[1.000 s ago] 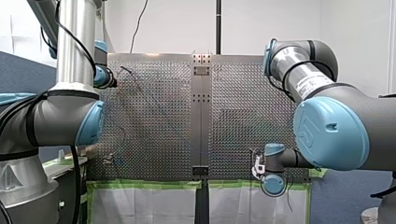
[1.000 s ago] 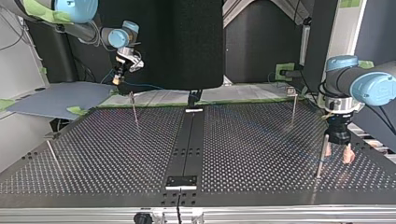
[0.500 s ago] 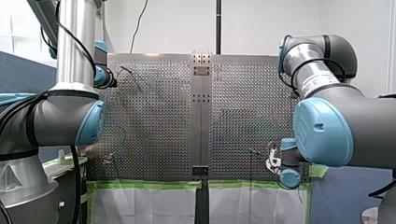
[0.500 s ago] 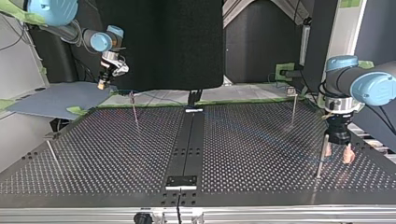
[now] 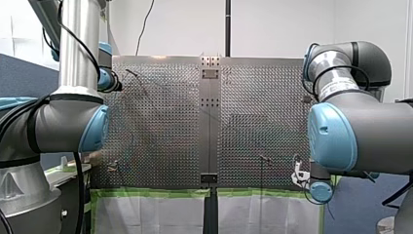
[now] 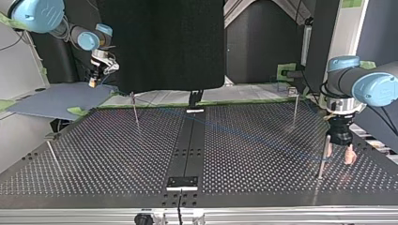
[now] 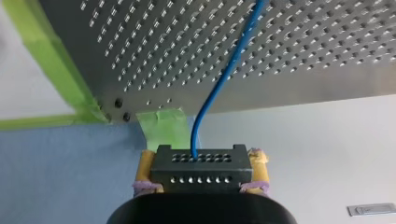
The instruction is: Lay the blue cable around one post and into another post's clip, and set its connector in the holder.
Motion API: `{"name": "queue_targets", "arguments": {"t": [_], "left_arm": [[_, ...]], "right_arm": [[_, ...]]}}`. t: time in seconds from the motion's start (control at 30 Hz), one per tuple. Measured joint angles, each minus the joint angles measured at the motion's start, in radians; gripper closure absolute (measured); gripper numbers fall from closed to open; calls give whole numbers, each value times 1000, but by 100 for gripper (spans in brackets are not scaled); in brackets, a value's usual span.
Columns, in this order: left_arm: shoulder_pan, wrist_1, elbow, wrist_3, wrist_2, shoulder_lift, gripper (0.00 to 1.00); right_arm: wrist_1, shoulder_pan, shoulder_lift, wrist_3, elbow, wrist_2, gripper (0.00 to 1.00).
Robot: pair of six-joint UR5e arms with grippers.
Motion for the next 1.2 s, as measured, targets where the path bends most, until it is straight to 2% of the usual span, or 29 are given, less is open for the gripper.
{"name": "queue_targets", "arguments": {"t": [0.3, 0.4, 0.5, 0.63, 0.87, 1.03, 1.2], "left_arm": [[-1, -2, -1, 0, -4, 0, 0], [-2, -3, 0, 1, -4, 0, 0], [-2, -2, 0, 0, -3, 0, 0], [-2, -2, 0, 0, -4, 0, 0], [-3, -3, 0, 0, -3, 0, 0], [-4, -3, 0, -1, -4, 0, 0], [-4, -3, -1, -1, -5, 0, 0]], "right_arm": [[83, -84, 7, -85, 0, -85, 100], [101, -102, 24, -111, -2, -111, 100], [94, -111, 44, -134, -4, -134, 100], [87, -113, 69, -163, -16, -163, 100], [139, -92, 81, -226, -45, -226, 100], [177, -70, 77, -265, -73, -265, 100], [220, -55, 46, -307, -92, -307, 100]]}}
